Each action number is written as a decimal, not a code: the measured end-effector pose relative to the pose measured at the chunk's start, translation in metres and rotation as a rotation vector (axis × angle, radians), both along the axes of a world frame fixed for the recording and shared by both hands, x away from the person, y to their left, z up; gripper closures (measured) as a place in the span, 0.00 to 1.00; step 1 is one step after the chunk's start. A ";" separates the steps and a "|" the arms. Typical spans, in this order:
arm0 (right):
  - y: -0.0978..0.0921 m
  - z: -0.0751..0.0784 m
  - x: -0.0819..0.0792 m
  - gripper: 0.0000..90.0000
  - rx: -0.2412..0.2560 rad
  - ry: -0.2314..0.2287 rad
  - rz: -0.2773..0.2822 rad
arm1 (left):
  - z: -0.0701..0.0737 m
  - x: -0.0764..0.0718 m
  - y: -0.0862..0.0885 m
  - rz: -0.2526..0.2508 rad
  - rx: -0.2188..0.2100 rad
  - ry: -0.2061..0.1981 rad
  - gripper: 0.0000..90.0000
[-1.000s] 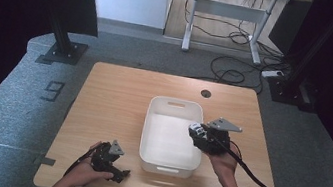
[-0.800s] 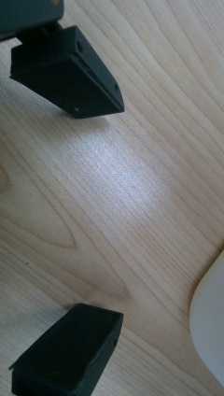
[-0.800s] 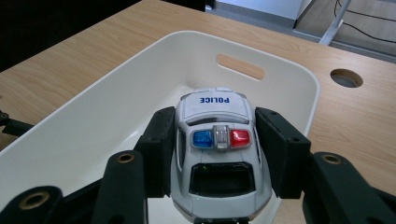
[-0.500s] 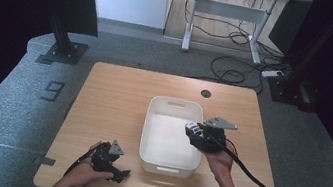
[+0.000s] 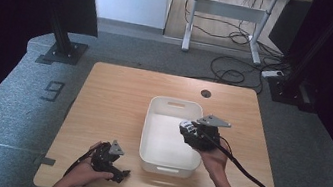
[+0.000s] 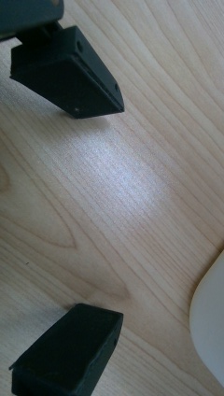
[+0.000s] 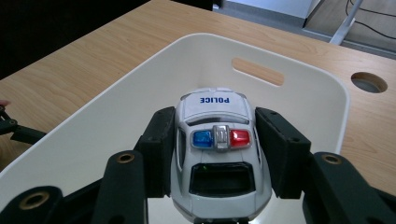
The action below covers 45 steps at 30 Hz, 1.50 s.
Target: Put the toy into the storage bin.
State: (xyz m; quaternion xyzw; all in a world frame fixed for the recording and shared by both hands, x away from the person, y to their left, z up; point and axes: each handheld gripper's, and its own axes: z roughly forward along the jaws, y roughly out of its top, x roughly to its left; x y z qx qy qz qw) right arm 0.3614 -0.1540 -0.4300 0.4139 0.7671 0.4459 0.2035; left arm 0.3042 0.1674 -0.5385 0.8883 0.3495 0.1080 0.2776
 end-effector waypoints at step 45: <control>0.036 -0.010 0.005 0.56 -0.002 0.014 0.057 | 0.000 0.000 0.000 0.002 -0.001 0.000 0.04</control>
